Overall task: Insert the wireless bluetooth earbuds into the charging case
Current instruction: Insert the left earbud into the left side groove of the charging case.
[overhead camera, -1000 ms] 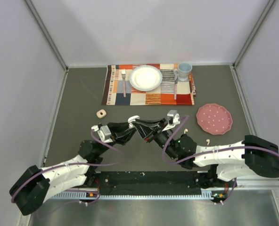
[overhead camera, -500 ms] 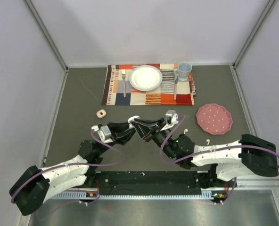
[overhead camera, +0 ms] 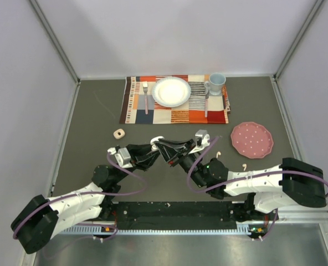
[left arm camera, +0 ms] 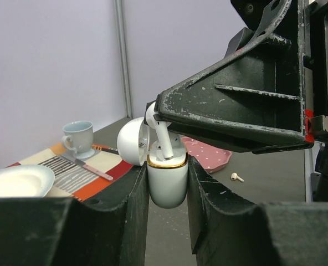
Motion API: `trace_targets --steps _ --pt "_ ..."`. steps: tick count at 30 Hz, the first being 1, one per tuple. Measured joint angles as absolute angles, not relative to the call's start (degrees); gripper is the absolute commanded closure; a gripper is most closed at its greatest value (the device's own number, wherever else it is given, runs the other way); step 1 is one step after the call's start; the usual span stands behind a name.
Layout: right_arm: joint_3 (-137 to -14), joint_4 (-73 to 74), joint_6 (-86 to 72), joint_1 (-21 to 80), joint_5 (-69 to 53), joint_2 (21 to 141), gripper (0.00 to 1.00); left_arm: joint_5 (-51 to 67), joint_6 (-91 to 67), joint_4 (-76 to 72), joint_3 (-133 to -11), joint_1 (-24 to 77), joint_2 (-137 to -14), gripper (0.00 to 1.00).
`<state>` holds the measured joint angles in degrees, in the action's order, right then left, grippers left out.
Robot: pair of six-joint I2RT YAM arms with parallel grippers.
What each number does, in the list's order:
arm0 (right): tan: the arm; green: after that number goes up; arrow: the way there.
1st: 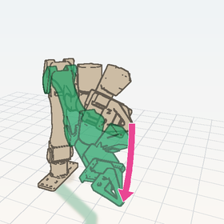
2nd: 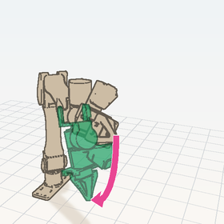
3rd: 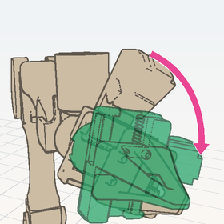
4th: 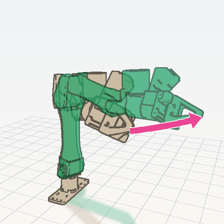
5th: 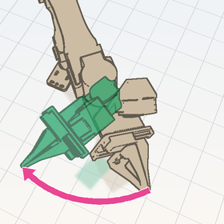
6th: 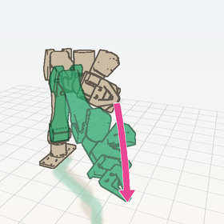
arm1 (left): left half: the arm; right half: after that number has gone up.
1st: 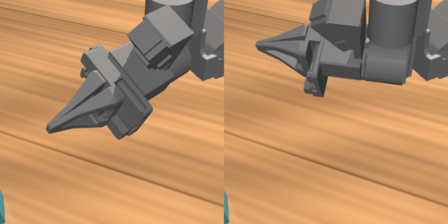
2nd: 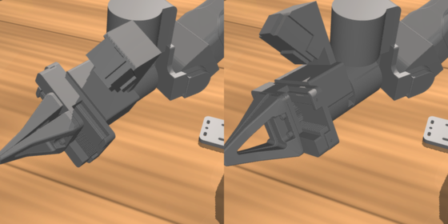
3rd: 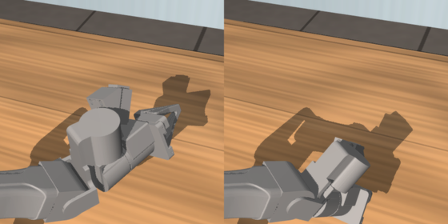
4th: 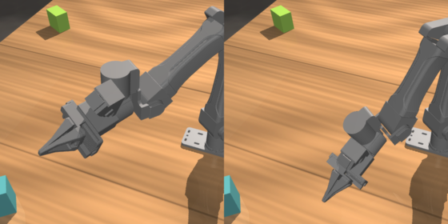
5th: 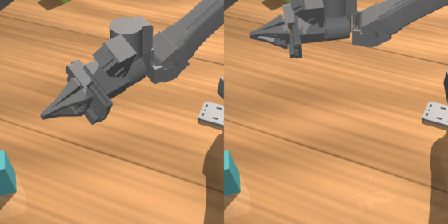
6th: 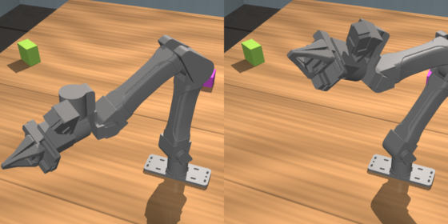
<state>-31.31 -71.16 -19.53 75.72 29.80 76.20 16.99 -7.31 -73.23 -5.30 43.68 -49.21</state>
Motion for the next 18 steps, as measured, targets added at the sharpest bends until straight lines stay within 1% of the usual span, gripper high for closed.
trace_targets --steps 12,18 --pt "-31.31 -71.7 -19.46 75.99 30.22 76.77 1.0 16.88 -7.31 -72.99 -5.23 43.77 -49.21 1.0" --pt "-31.31 -73.41 -19.0 77.03 32.53 78.54 1.0 16.82 -7.31 -72.53 -4.95 43.77 -49.12 1.0"
